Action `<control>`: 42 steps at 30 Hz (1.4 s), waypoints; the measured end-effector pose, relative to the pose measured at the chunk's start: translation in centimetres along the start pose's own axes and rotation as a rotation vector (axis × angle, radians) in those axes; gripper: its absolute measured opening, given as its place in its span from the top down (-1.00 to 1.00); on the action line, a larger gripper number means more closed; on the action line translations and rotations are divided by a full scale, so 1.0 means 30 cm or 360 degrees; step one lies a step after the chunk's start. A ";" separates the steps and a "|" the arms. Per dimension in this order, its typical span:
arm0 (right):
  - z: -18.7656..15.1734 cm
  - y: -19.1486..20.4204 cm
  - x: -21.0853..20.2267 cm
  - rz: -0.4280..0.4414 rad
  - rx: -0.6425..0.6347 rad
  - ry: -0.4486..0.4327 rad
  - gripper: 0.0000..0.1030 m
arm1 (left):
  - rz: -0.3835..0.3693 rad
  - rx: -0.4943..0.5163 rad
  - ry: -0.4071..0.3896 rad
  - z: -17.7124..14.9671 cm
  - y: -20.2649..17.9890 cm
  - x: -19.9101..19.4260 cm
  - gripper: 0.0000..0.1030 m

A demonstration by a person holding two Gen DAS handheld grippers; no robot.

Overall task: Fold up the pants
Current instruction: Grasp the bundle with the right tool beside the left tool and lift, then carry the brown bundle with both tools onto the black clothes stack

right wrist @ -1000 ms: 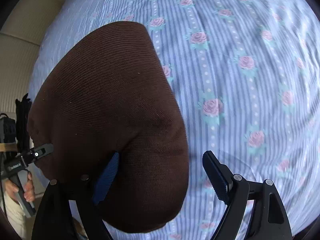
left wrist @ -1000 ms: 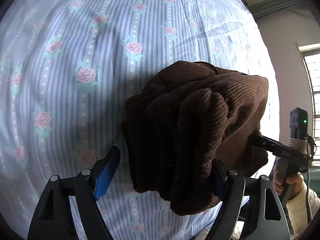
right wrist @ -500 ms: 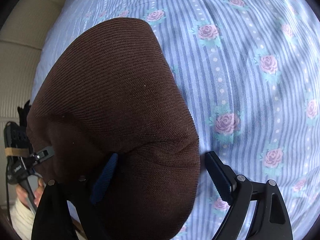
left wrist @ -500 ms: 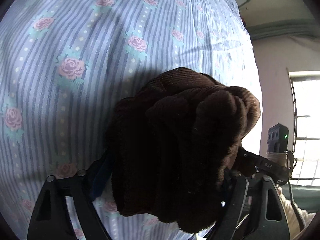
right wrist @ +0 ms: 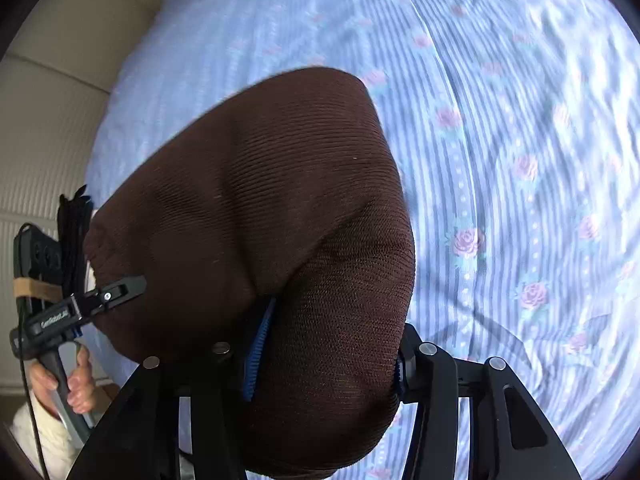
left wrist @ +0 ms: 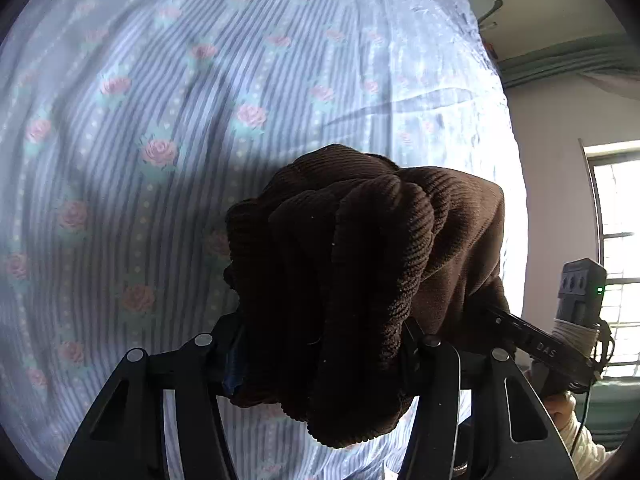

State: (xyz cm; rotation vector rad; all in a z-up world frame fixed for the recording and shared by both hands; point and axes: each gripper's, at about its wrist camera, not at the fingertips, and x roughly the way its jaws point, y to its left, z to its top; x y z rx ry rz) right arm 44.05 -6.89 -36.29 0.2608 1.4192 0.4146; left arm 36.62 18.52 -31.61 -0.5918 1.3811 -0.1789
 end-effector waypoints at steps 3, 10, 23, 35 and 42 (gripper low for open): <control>-0.020 0.035 -0.079 0.0004 -0.0059 -0.0043 0.09 | 0.0018 0.0043 -0.0042 -0.024 -0.034 -0.053 -0.05; -0.076 0.128 -0.270 -0.0012 -0.0170 -0.0213 0.09 | -0.0027 0.0089 -0.0209 -0.136 -0.102 -0.234 -0.05; -0.274 0.410 -0.648 0.0054 -0.0399 -0.0530 0.09 | -0.0042 0.0144 -0.0589 -0.371 -0.193 -0.707 -0.05; -0.476 0.827 -0.674 0.0031 -0.0352 -0.0695 0.09 | -0.0089 0.0254 -0.0670 -0.459 0.109 -1.029 -0.05; -0.570 1.025 -0.622 0.0100 -0.0421 -0.0616 0.09 | -0.0054 0.0173 -0.0712 -0.512 0.381 -1.195 -0.05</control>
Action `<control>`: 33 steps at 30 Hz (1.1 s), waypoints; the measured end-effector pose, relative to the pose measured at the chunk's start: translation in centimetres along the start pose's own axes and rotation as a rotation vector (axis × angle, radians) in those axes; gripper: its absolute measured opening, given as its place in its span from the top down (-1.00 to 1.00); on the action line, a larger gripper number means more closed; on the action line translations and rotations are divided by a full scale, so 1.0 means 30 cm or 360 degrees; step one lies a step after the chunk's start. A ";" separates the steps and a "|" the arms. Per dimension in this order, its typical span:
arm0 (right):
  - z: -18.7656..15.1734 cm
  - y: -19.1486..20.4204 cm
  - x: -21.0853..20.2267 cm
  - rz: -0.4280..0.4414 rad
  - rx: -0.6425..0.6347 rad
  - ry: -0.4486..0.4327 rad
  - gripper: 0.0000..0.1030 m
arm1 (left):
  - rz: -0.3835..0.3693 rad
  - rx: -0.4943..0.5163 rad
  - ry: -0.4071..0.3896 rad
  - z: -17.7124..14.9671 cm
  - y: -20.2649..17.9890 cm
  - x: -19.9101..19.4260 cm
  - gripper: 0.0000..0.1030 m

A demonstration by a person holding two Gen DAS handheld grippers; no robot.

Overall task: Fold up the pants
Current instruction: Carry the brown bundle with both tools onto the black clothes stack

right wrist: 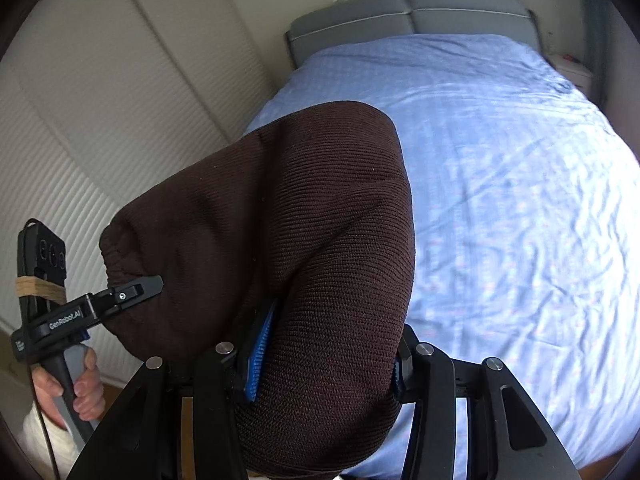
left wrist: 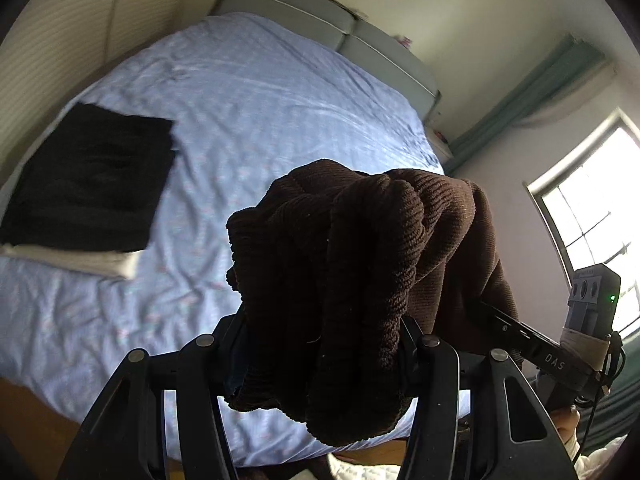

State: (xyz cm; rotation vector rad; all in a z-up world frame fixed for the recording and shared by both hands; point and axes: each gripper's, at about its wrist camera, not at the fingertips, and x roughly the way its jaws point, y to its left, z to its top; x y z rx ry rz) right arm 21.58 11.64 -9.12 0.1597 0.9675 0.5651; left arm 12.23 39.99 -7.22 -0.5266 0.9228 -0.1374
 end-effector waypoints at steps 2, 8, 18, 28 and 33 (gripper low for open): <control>0.011 0.074 0.029 0.0036 -0.0088 0.0015 0.09 | 0.0011 -0.0076 -0.0029 -0.015 0.077 -0.050 -0.05; 0.041 0.227 0.131 0.0212 -0.0231 0.0089 0.09 | 0.0138 -0.0222 -0.0131 -0.043 0.250 -0.195 -0.05; 0.183 0.469 0.331 0.0271 -0.0301 0.0128 0.08 | 0.0120 -0.0306 -0.0211 0.088 0.555 -0.307 -0.05; 0.221 0.686 0.590 0.0251 -0.0009 0.0140 0.08 | 0.0052 -0.0092 -0.0015 0.454 0.863 -0.248 -0.05; 0.283 0.776 0.738 0.0213 0.0087 0.0183 0.09 | 0.0004 -0.0074 0.0123 0.647 1.031 -0.126 -0.05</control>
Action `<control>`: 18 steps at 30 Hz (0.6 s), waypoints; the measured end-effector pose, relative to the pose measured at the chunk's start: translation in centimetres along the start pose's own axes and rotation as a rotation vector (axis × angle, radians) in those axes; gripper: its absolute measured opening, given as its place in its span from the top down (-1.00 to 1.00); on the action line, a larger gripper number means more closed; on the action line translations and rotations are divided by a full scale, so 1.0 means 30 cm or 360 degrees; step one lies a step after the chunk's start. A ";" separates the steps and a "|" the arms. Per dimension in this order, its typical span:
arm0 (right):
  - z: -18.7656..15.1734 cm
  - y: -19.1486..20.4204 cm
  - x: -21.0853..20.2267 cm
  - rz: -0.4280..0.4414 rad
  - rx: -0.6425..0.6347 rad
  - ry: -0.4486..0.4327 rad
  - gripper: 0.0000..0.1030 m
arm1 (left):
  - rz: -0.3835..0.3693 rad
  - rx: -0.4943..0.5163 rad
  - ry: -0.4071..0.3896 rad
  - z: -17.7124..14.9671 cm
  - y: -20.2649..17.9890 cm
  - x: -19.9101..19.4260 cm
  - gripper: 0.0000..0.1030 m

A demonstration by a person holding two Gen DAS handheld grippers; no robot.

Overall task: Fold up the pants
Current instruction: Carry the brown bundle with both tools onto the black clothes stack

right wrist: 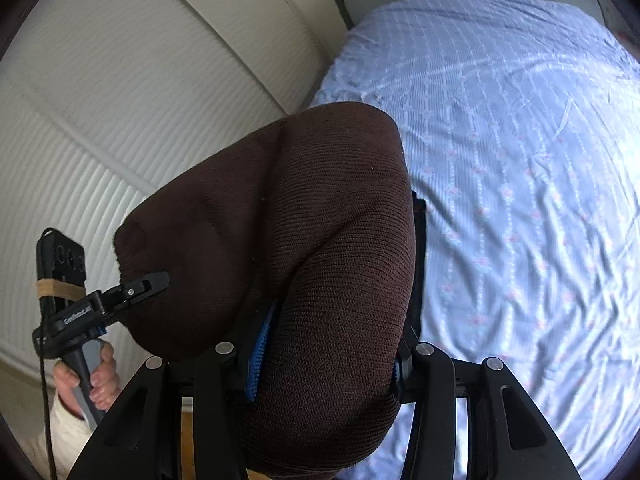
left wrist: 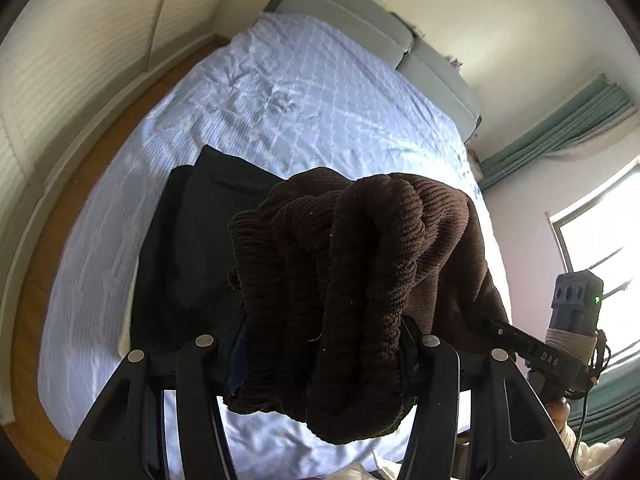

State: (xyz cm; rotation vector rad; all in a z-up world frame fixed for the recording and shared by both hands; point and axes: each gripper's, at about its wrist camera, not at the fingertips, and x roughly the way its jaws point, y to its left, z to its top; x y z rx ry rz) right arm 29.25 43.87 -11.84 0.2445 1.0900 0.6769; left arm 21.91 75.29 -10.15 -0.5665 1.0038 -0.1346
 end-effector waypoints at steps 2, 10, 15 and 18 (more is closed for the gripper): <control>0.035 0.021 0.058 -0.0040 -0.0001 0.0004 0.09 | -0.0012 0.0011 0.0034 0.068 0.051 0.052 -0.06; 0.136 0.003 0.293 -0.0103 0.0066 0.0081 0.09 | -0.0005 -0.0057 0.0157 0.219 0.241 0.251 -0.06; 0.137 -0.045 0.427 -0.0151 0.0152 0.0172 0.08 | 0.0032 -0.0124 0.0301 0.236 0.335 0.381 -0.07; 0.126 -0.065 0.485 -0.0205 0.0172 0.0215 0.00 | 0.0117 -0.0127 0.0375 0.221 0.371 0.432 -0.13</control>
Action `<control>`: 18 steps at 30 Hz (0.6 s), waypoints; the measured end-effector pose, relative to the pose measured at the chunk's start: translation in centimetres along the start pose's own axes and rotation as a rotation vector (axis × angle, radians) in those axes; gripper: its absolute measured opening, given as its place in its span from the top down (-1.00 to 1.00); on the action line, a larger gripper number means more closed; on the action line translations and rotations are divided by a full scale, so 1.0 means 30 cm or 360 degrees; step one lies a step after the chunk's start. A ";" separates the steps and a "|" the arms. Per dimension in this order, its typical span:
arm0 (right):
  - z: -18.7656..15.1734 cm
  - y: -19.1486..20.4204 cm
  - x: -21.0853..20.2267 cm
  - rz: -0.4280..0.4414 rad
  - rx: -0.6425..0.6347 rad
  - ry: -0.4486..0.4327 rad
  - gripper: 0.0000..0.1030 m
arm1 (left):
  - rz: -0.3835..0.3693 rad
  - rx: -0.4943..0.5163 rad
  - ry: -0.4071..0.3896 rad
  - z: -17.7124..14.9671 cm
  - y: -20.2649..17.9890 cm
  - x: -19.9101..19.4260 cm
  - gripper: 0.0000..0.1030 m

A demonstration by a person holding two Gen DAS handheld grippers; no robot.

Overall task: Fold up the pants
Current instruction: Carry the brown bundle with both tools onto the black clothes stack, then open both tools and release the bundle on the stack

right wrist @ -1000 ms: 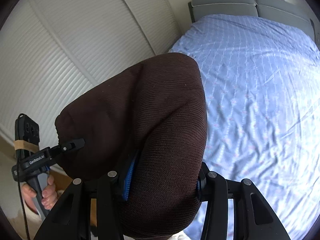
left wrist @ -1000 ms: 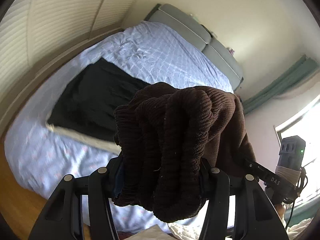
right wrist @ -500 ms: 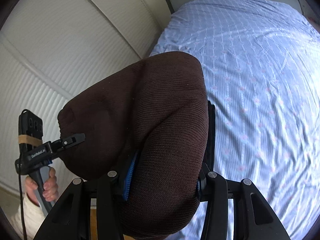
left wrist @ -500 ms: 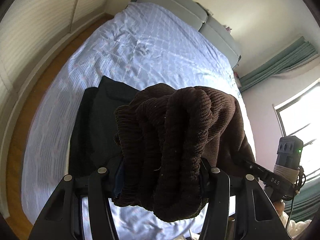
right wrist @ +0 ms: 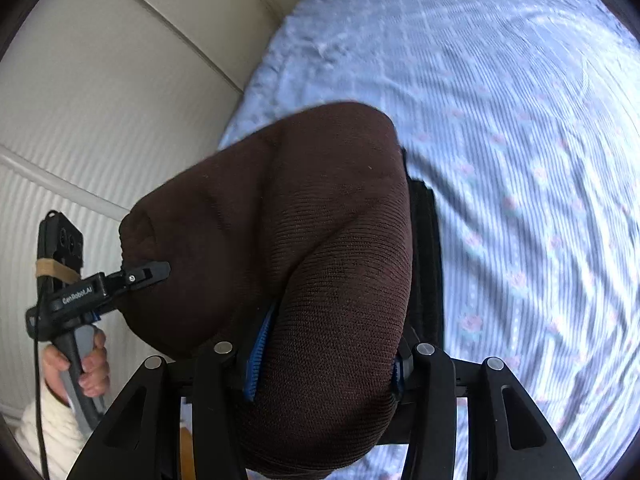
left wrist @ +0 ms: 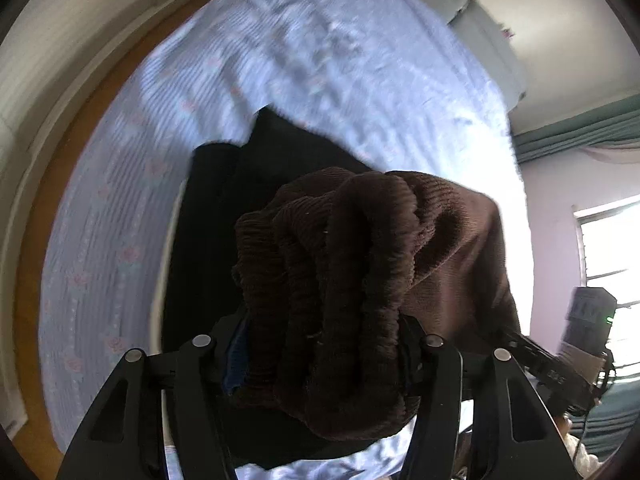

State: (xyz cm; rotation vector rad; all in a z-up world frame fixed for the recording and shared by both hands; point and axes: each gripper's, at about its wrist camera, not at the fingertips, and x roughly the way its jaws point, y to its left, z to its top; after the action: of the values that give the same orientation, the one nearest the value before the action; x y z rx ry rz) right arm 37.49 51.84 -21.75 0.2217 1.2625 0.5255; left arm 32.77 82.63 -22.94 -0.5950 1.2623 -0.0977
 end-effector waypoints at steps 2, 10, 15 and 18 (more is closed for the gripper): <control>-0.003 -0.004 0.031 -0.0027 -0.0024 0.0025 -0.21 | 0.0109 0.0016 0.0013 -0.005 0.018 0.009 -0.20; -0.031 0.033 -0.005 -0.0212 -0.0152 0.0054 -0.55 | 0.0293 0.0124 -0.0002 -0.042 -0.005 -0.059 -0.50; -0.063 0.023 -0.062 -0.0180 -0.0115 0.0052 -0.55 | 0.0382 0.0182 -0.0044 -0.069 -0.045 -0.128 -0.66; -0.083 0.033 -0.102 -0.0194 -0.0156 0.0033 -0.55 | 0.0436 0.0201 -0.0065 -0.093 -0.075 -0.166 -0.66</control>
State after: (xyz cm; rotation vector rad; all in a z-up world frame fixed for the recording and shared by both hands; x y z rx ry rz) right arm 34.25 50.88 -19.46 0.0569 1.2581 0.4844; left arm 29.18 81.63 -18.07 -0.3102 1.2761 0.0624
